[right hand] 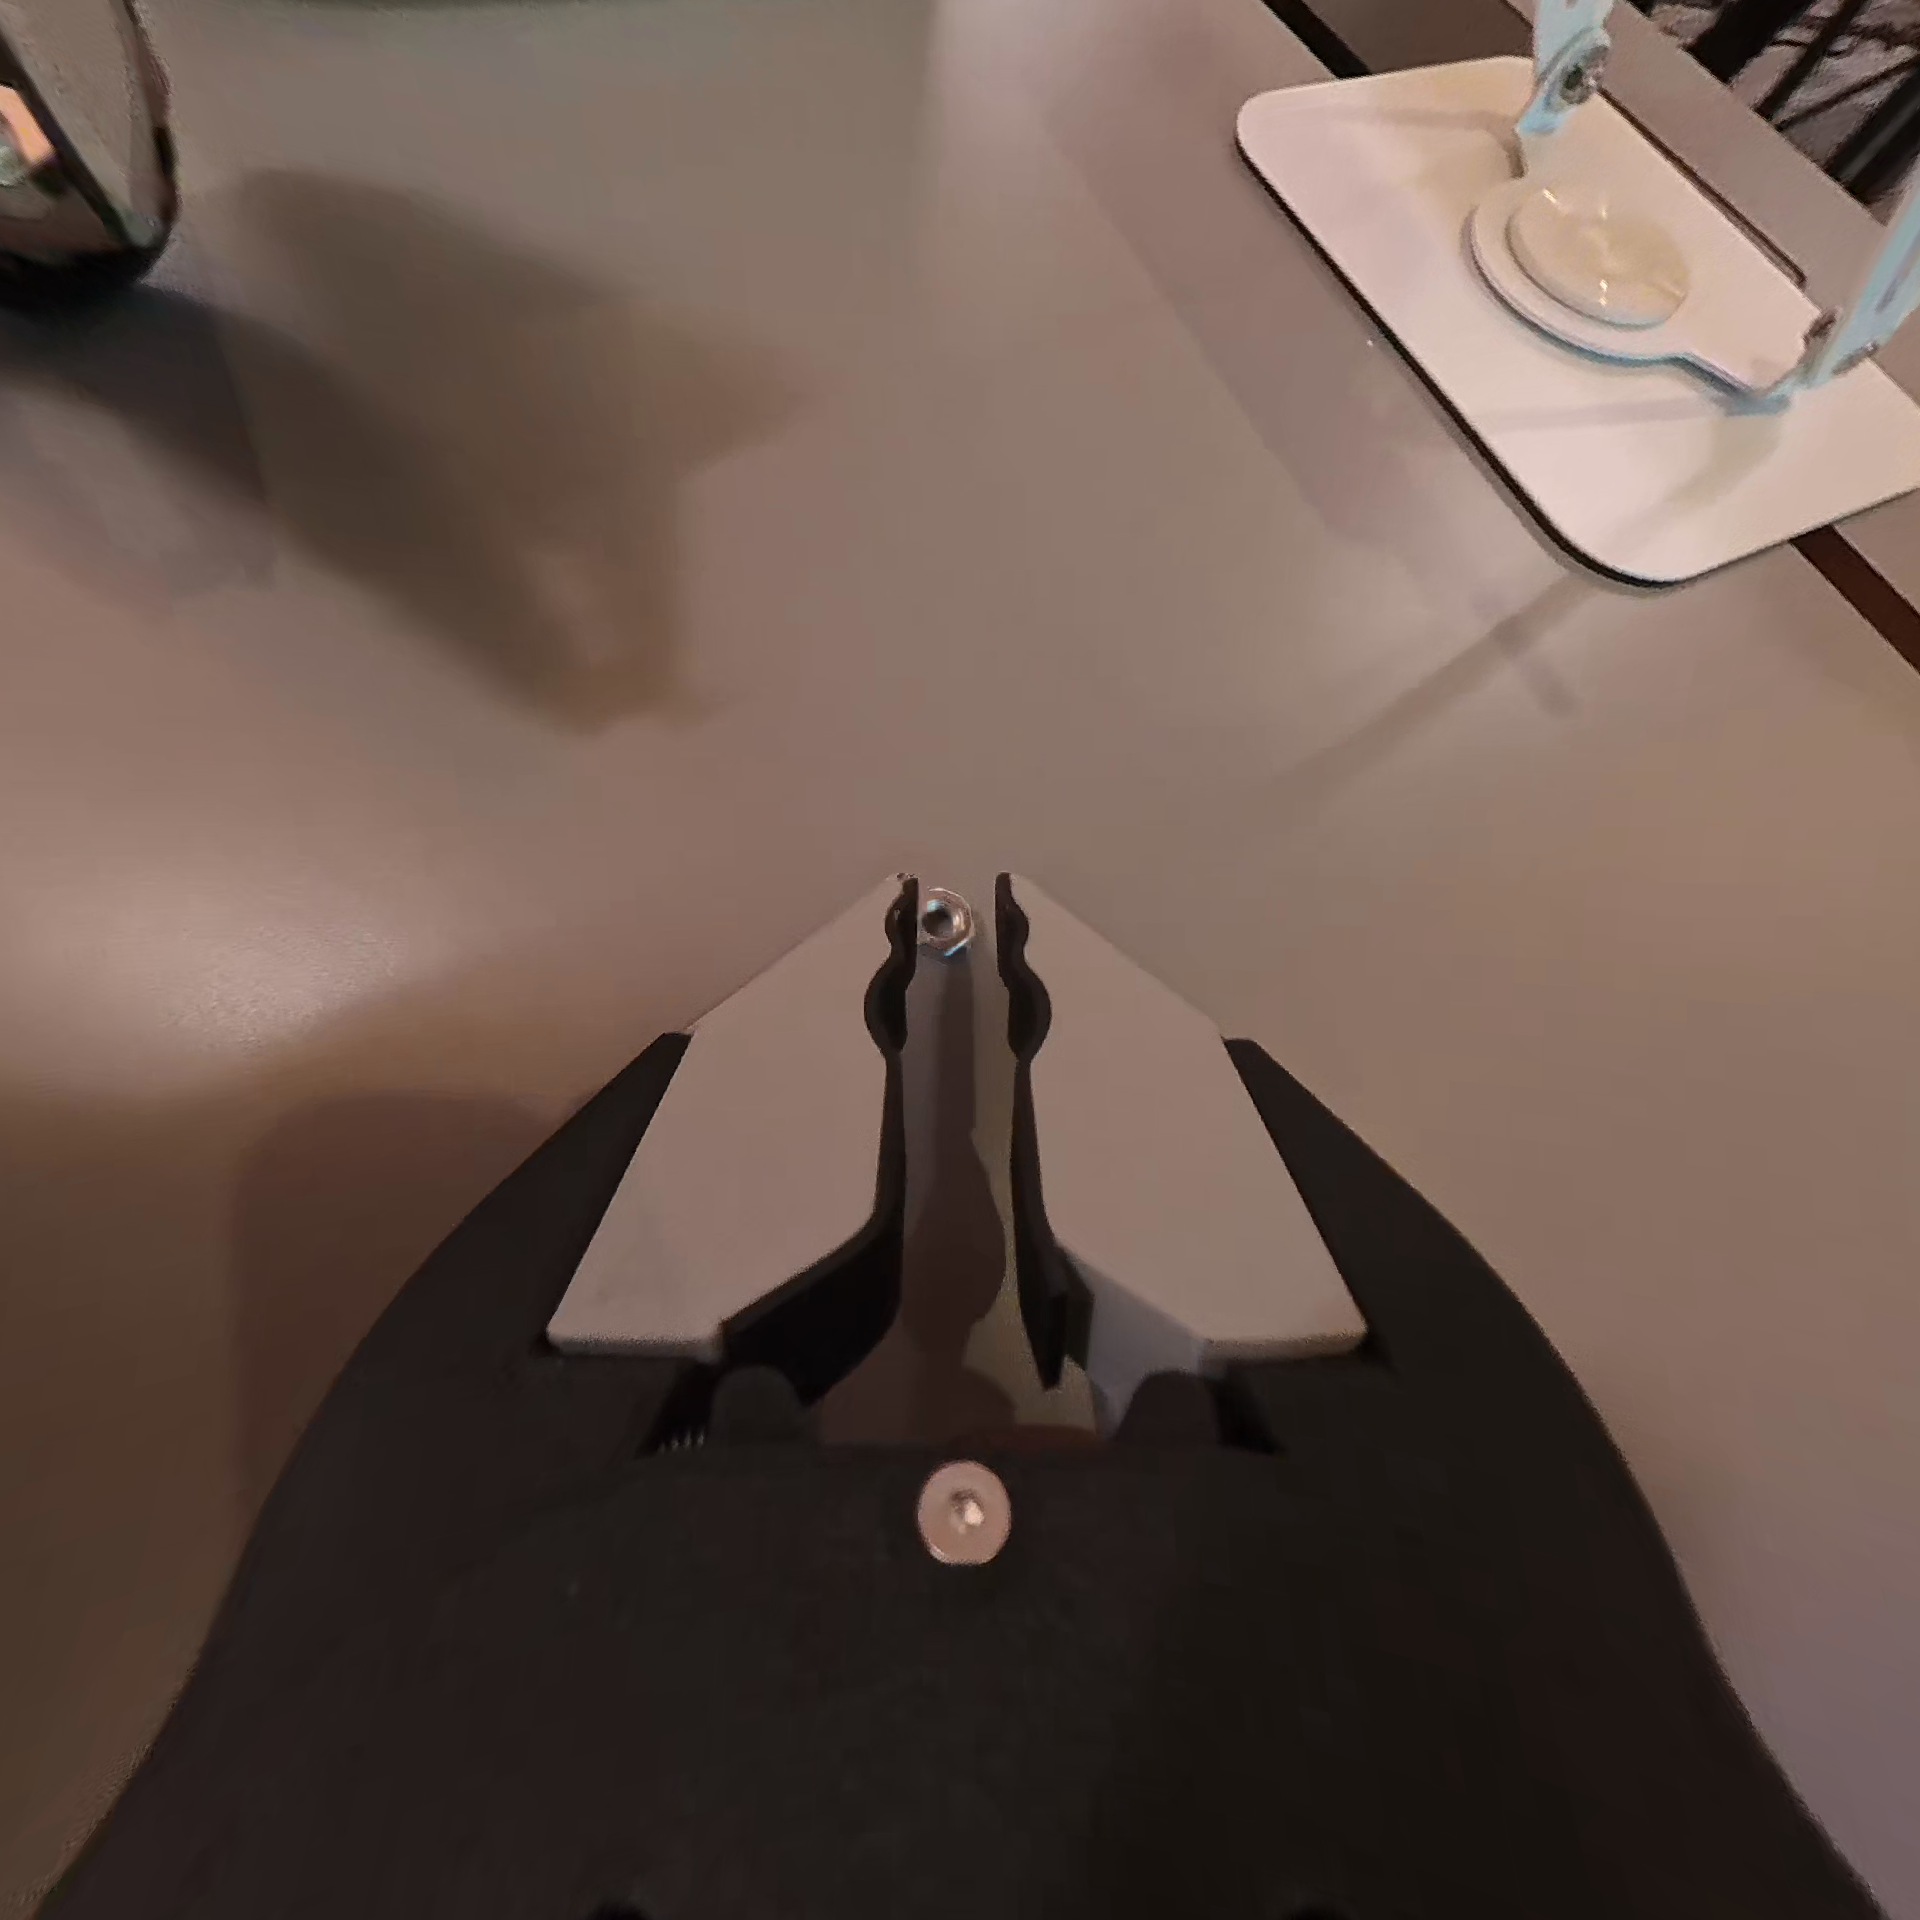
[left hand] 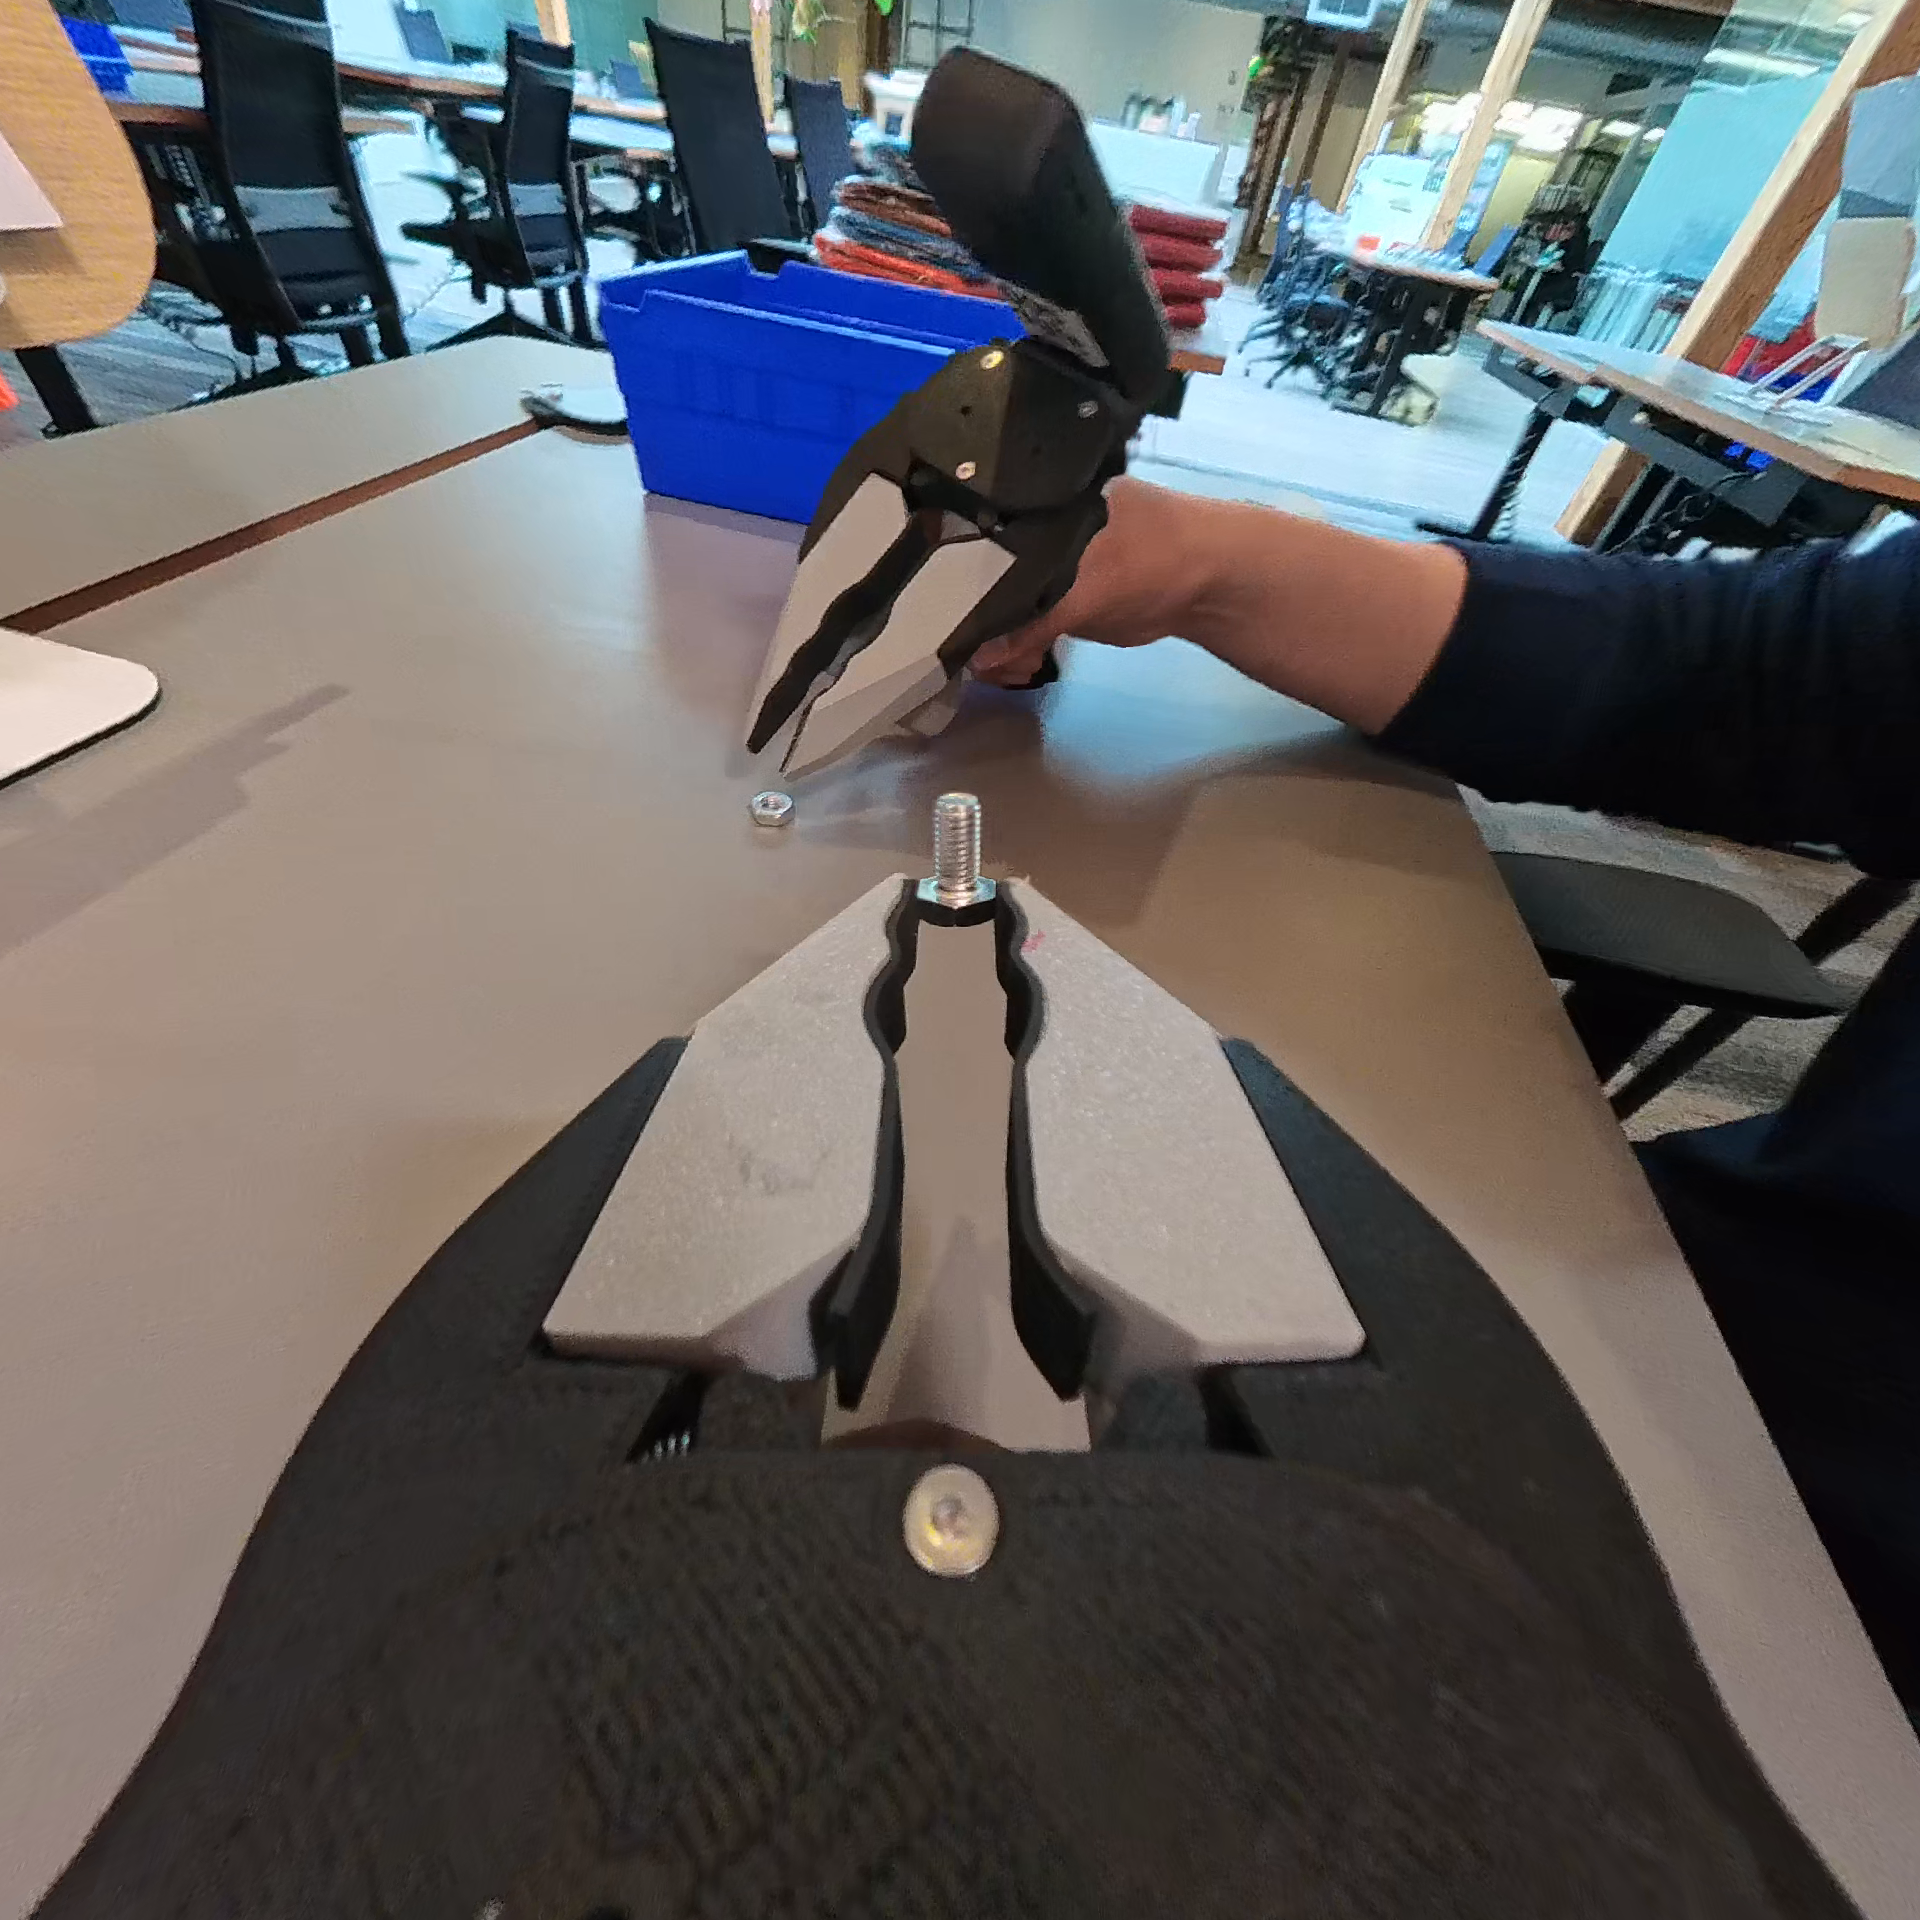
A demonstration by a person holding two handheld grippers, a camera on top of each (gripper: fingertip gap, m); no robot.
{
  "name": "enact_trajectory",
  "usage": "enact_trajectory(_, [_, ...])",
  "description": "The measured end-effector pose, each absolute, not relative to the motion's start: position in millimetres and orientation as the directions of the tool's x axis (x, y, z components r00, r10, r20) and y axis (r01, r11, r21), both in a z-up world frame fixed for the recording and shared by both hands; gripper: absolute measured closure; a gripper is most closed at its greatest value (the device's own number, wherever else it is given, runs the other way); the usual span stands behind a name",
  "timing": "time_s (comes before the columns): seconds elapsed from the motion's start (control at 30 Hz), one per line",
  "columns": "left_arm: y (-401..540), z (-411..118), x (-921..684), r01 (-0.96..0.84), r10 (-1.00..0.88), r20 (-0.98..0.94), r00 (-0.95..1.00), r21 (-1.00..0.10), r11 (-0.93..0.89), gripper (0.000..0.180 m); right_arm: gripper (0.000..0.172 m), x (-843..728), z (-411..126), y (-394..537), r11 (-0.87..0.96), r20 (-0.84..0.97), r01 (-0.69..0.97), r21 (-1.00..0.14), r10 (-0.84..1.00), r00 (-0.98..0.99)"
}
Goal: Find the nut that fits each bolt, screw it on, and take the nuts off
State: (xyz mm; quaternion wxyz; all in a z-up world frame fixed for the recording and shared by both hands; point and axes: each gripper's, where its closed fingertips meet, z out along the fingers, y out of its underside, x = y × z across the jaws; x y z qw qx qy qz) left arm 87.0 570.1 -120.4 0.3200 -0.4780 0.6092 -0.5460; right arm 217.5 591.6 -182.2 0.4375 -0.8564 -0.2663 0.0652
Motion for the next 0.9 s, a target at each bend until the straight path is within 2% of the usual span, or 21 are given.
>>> enact_trajectory(0.23, [557.5,-106.4,79.5,-0.146,-0.882,0.129,-0.453,-0.987,-0.069,0.168,0.152,215.8,-193.1,591.9,-0.457,0.129,0.463,-0.759,0.591,0.796])
enact_trajectory(0.33, [551.4,-104.0,76.9,-0.124,-0.866,0.105,-0.488,-0.991,-0.051,0.168,0.16,215.0,-200.1,590.9,-0.462,0.145,0.502,-0.731,0.614,0.776])
enact_trajectory(0.5, [543.8,-104.0,75.4,-0.116,-0.85,0.086,-0.52,-0.993,-0.029,0.168,0.161,208.0,-197.7,590.1,-0.43,0.163,0.521,-0.737,0.635,0.755])
enact_trajectory(0.7, [544.1,-103.5,75.3,-0.116,-0.848,0.091,-0.522,-0.993,-0.035,0.168,0.161,142.9,-121.5,569.5,-0.278,0.051,0.38,-0.882,0.746,0.664])
enact_trajectory(0.8, [542.8,-103.6,75.3,-0.113,-0.848,0.085,-0.523,-0.993,-0.03,0.168,0.161,101.3,-84.4,554.7,-0.193,0.061,0.378,-0.906,0.822,0.566])
enact_trajectory(0.9, [541.4,-103.6,75.2,-0.111,-0.849,0.078,-0.522,-0.994,-0.023,0.168,0.161,77.6,-71.9,549.1,-0.176,0.072,0.418,-0.891,0.855,0.513])
